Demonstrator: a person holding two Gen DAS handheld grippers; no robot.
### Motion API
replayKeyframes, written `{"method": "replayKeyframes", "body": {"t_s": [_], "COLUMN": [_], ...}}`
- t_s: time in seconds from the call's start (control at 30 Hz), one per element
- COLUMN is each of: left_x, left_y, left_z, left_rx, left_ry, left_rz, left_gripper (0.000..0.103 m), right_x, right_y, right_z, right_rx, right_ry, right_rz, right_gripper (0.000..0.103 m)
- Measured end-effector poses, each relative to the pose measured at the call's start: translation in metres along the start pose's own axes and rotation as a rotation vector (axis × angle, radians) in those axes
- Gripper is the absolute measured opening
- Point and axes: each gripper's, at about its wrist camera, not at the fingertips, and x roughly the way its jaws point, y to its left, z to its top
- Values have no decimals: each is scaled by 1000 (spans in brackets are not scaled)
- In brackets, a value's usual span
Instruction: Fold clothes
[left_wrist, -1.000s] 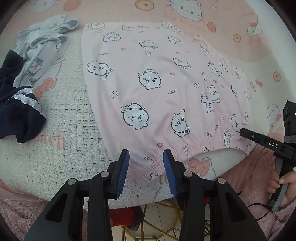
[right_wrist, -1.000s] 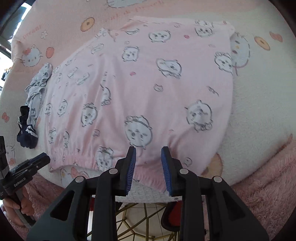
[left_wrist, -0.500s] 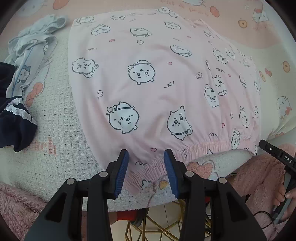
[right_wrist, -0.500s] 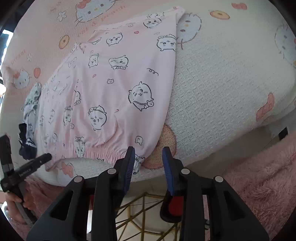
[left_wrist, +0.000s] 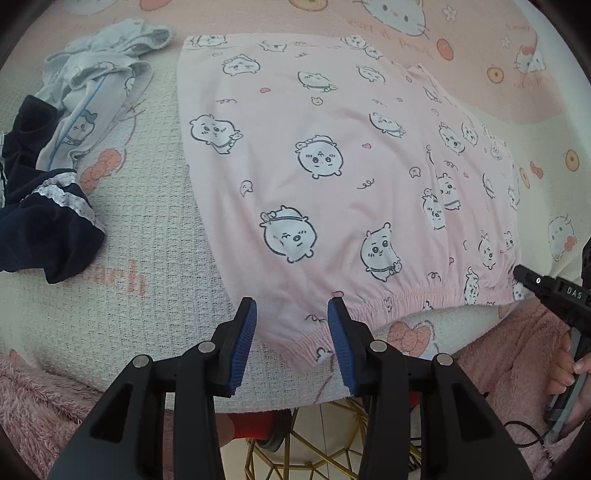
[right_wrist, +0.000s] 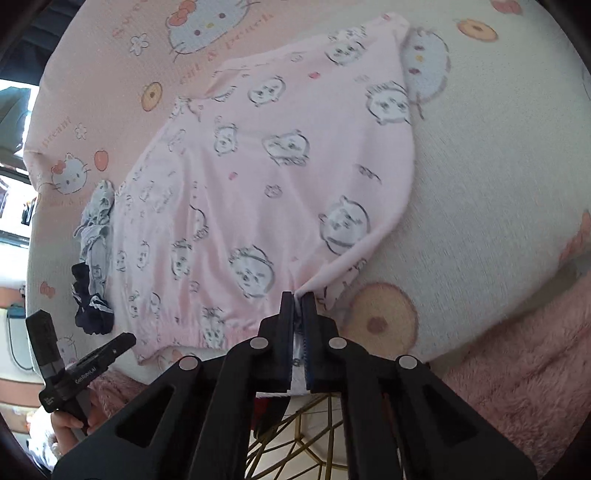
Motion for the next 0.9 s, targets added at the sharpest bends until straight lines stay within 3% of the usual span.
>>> {"method": "replayKeyframes", "body": {"t_s": [0.13,0.23,0.4,0.47,0.53,0.7,0.77,0.9], "left_x": [-1,-1,-1,0,3,6,9,29], "left_y": [18,22,31,36,37,17,6,-29], "left_z": [-2,0,10,14,18,23,26,46], "left_rx": [-33,-61,-108,-129,-143,-95,-68,-21], "left_ry": [7,1,-14,-12,-14,-39,-31,6], "left_rz": [-11,-34,-74,-87,-101,-220,-284,-300], "left_gripper": [42,42,42,42,42,42,42,42], "right_x": [1,16,78,107,129,66,43,28], "right_y": [66,116,171,186,175,148,132,100], "right_z": [29,25,9,1,-3,-2,-6,-15], "right_rx": [-197,-351,-526,-580,-542,-384,-367,-334], "right_ry": [-7,33,183,246,309,175,113,34], "right_rz": [37,53,39,14,-45,181,142,13], "right_gripper": [3,3,4,11,8,20,30,33]}}
